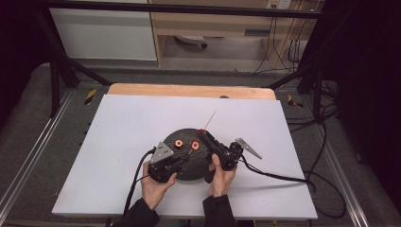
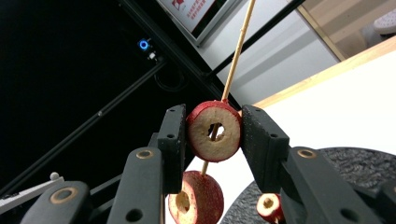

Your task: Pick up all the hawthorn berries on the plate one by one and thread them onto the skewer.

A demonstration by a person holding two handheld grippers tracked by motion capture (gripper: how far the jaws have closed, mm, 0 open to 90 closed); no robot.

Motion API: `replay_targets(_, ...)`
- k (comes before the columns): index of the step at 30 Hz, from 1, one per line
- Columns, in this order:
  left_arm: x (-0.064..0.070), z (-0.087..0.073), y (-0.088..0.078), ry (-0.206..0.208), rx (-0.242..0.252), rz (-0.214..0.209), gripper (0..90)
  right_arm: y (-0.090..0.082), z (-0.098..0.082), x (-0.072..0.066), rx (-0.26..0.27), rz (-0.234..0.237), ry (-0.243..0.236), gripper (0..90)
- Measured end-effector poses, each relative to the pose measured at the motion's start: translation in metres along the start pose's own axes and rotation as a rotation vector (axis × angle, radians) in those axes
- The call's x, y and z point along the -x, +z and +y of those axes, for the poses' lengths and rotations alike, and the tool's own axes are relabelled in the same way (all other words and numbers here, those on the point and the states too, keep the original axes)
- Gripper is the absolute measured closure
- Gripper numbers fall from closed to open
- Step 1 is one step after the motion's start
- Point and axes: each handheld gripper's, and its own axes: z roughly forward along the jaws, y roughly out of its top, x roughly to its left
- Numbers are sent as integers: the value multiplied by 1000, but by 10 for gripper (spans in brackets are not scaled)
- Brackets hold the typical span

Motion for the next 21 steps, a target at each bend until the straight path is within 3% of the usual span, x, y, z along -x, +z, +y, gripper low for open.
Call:
replay_targets(7, -3, -1, -1, -1, 2, -6, 882, 0, 2, 0, -32, -2, -17, 612)
replay_targets(9, -4, -2, -3, -5, 2, -12, 882, 0, 3, 0, -56, -6, -19, 536)
replay_targets(15, -10, -3, -11, 10, -6, 3, 882, -2, 15, 0, -151, -28, -115, 340)
replay_targets(16, -12, -4, -13, 13, -10, 7, 882, -2, 15, 0, -151, -28, -115, 340)
replay_targets(17, -13, -5, -16, 20, -16, 10, 882, -5, 16, -1, -181, -52, -159, 281)
replay_targets(21, -22, -12, -24, 35, -54, 23, 881, -6, 15, 2, -270, -65, -208, 170)
